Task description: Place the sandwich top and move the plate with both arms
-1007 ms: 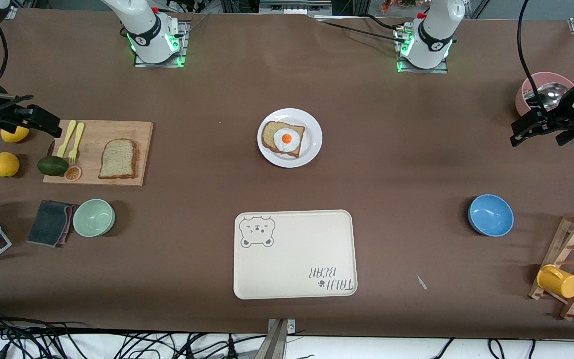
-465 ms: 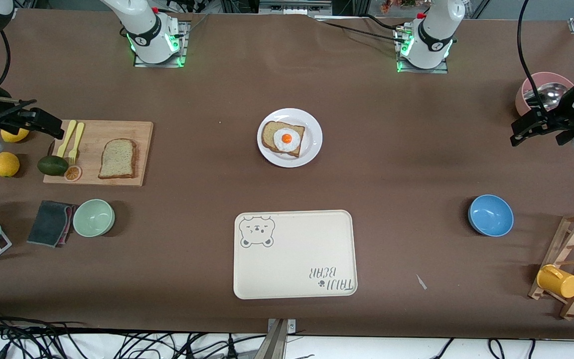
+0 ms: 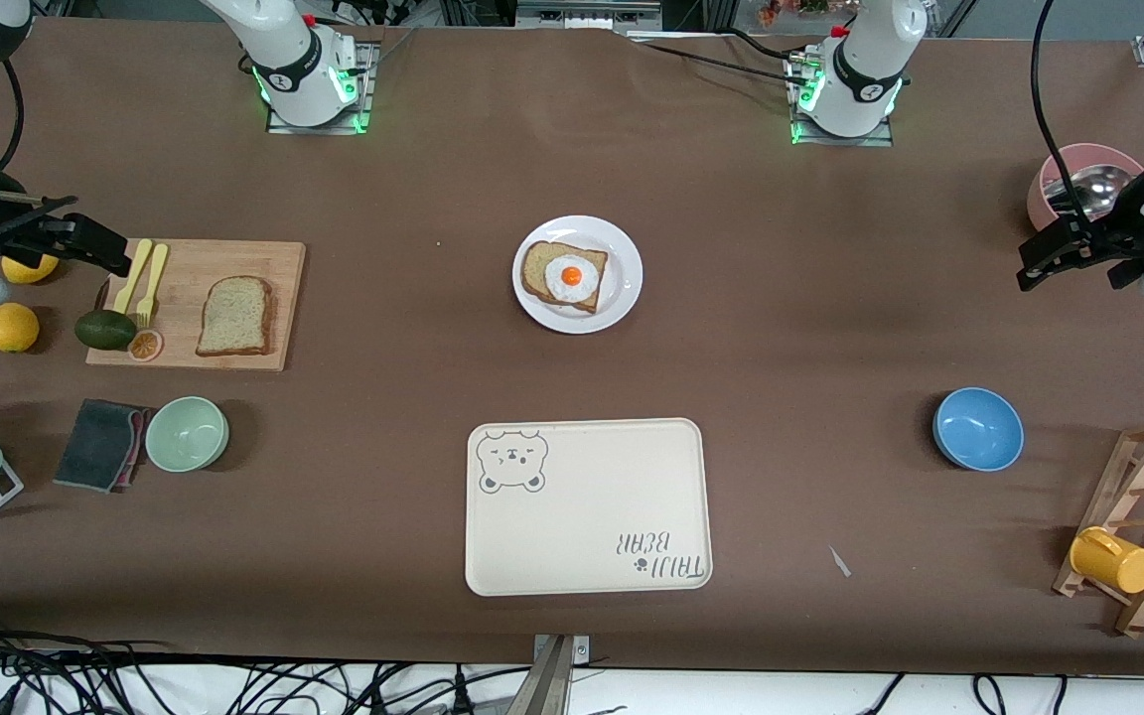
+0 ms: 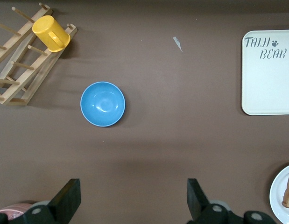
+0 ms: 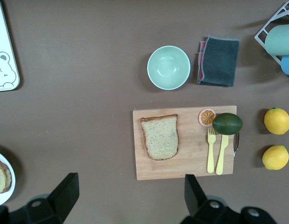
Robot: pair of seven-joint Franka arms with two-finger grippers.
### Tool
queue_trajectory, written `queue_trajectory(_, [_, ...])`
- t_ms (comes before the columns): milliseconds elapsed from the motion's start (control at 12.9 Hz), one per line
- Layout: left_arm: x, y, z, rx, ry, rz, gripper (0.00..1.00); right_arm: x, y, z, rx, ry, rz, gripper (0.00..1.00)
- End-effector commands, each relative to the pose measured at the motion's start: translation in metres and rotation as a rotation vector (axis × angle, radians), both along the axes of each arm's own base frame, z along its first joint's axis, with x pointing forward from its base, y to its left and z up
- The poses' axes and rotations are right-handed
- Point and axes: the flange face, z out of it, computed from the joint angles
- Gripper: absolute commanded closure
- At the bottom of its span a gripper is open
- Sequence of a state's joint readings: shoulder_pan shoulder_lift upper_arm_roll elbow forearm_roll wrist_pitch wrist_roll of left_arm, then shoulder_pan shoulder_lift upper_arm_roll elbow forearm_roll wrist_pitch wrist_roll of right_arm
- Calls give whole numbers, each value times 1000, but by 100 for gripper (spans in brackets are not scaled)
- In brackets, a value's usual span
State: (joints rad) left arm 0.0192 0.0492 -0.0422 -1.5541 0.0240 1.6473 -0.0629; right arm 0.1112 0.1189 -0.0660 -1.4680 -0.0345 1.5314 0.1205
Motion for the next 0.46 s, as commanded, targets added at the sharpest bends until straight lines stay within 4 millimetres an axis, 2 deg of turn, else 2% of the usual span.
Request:
queue_trajectory(0, [2,0,6,1,4,-9,0,-4,2,5,11,-3,3,0])
queue_trajectory(155, [2,0,6,1,4,-13,0,-3,3,6,11,-7,8,0])
queue_trajectory(232, [2,-1,6,2,3,-16,0,-3,13,7,19,-7,21,0])
queue_trajectory(387, [2,-1,5,2,3,-18,0,-3,15,7,22,-11,26,0])
